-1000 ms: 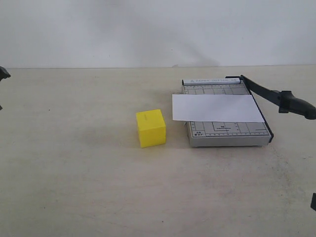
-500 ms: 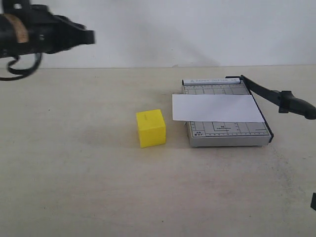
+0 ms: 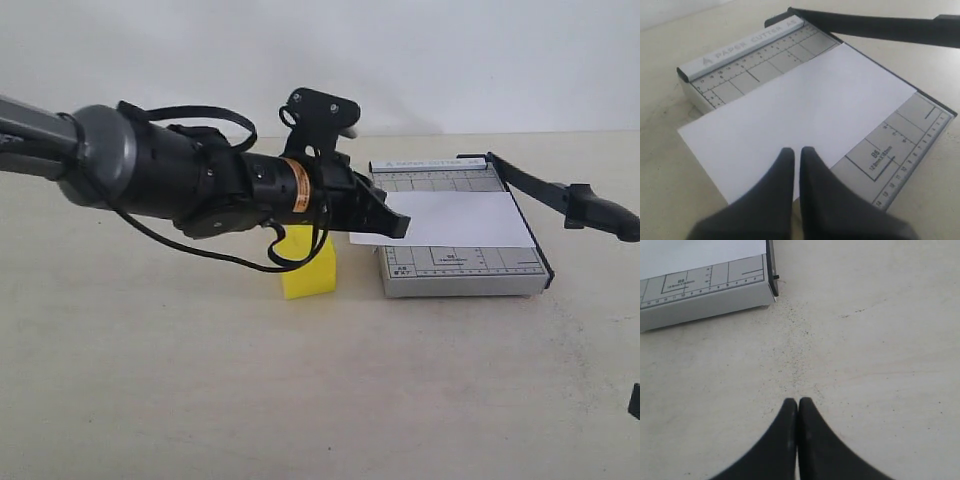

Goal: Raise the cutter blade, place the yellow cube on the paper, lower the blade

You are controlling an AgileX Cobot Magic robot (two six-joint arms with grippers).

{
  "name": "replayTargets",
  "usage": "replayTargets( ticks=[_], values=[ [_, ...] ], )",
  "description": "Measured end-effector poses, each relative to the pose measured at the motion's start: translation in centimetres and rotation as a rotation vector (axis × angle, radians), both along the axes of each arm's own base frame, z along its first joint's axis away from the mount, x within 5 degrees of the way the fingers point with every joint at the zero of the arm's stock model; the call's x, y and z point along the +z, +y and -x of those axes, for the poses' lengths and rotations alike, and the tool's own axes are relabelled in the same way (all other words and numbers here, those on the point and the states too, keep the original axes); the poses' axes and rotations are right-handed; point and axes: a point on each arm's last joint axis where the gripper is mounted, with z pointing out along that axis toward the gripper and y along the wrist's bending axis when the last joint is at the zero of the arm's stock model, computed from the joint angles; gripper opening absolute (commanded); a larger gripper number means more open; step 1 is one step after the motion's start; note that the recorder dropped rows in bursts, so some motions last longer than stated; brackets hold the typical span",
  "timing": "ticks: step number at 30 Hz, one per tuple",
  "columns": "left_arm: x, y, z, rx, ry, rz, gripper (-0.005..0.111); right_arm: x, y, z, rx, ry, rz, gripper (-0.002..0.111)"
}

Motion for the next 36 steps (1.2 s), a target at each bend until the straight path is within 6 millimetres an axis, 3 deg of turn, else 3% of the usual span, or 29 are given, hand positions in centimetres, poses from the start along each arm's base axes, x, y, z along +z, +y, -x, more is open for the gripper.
replayTargets(
  ticks=[16,24,31,36],
  values=[
    [-4.0,-4.4,-2.0,-0.046,0.002,0.026,0.005,0.3,0.3,-0.2,0.012,-0.04,-0.031,0.0],
    [-5.5,-5.2,-3.7,0.0,0.012,-0.033,0.005,0.5,0.4,-0.3,0.023,-0.061,-0.04,0.0],
    [-5.6,-5.7,-3.4,-0.016,0.005,-0.052,0.005,0.9,0.7,-0.5,0.049,-0.112,-0.063,0.0],
    [-5.7,-7.3,-2.2,-0.077,-0.018,-0.072,0.005,1.1,0.8,-0.6,0.062,-0.138,-0.075,0.0]
  ],
)
